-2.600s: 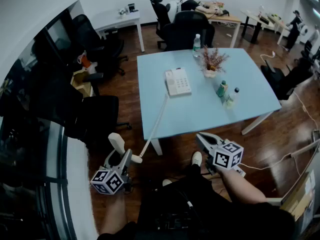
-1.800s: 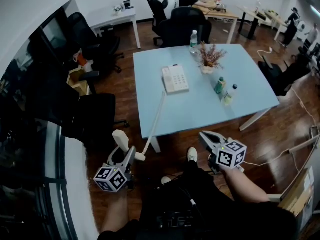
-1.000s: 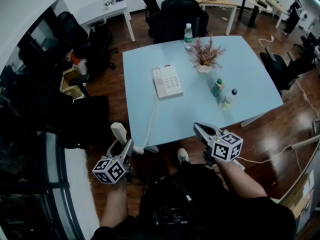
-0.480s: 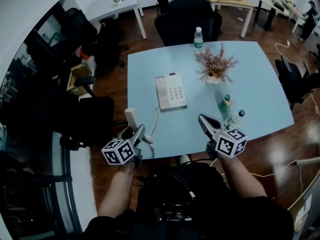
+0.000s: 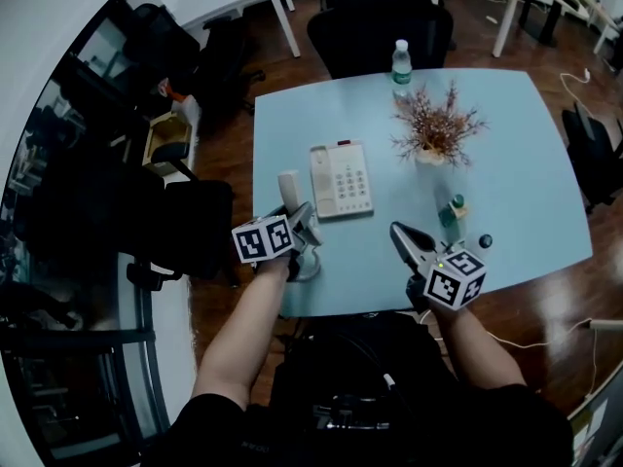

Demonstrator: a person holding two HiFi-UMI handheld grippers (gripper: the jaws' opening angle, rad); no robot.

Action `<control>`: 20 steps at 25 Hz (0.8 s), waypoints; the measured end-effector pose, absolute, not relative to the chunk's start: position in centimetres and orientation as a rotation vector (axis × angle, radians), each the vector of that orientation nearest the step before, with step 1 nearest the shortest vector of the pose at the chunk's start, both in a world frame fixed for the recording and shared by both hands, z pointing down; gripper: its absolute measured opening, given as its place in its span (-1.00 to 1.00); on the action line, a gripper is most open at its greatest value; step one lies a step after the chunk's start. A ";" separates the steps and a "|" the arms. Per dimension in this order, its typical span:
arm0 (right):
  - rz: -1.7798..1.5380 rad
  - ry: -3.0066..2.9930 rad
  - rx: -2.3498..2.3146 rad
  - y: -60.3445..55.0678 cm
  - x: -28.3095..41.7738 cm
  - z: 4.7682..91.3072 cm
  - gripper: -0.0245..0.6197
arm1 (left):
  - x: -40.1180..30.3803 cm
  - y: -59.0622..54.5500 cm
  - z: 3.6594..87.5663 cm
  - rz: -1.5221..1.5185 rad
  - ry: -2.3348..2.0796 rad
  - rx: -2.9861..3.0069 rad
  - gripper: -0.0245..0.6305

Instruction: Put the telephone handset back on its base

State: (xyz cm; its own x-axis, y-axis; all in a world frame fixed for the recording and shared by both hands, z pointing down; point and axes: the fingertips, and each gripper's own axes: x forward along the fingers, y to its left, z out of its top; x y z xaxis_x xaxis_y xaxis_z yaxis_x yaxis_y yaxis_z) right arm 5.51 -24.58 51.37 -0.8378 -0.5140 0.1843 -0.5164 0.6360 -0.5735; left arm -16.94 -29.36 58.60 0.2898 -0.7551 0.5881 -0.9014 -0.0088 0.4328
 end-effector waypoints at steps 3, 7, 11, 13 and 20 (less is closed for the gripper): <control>0.993 -2.832 0.885 -25.4 5.3 51.5 -0.88 | -16.8 -32.6 60.1 0.234 -1.480 1.730 -0.26; 1.021 -2.840 0.881 -26.1 5.2 51.8 -0.88 | -16.8 -36.5 62.2 0.338 -1.474 1.691 -0.26; 1.034 -2.823 0.878 -26.7 5.0 52.7 -0.88 | -16.4 -39.4 64.1 0.416 -1.462 1.661 -0.26; 1.049 -2.819 0.876 -27.1 5.1 53.4 -0.88 | -16.3 -40.3 65.3 0.433 -1.458 1.624 -0.26; 1.076 -2.815 0.889 -27.9 5.2 53.7 -0.88 | -16.6 -41.4 68.4 0.449 -1.470 1.529 -0.26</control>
State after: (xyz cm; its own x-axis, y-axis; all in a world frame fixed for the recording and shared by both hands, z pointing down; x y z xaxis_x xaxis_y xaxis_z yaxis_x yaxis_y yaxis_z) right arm 5.15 -27.90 53.68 -0.8400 -0.5069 0.1934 -0.5067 0.6056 -0.6136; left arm -16.62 -41.37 68.41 0.2143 -0.5757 0.7891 -0.9184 0.1563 0.3634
